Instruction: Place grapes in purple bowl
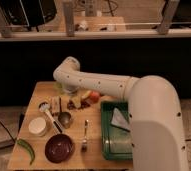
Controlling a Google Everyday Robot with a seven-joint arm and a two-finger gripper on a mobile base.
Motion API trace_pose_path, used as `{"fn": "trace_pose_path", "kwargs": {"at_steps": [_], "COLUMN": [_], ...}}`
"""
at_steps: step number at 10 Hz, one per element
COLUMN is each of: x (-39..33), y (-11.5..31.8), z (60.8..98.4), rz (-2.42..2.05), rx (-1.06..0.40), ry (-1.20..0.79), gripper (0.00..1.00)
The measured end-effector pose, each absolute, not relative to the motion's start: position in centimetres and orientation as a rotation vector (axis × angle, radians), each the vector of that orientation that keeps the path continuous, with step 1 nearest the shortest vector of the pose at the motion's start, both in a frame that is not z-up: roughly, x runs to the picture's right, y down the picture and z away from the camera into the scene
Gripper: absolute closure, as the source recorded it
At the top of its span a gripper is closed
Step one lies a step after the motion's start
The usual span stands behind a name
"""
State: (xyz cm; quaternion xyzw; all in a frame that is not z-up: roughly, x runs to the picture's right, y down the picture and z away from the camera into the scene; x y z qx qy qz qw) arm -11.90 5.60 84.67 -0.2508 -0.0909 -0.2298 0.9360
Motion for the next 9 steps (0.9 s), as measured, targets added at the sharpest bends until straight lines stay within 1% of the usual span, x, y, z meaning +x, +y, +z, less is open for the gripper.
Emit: {"fn": "trace_pose_path", "kwargs": {"at_steps": [9], "x": [-11.0], "y": [7.8], "z": [88.2], "rz": [-0.396], "rx": [-0.609], "ry": [-0.213], "gripper": [0.2]}}
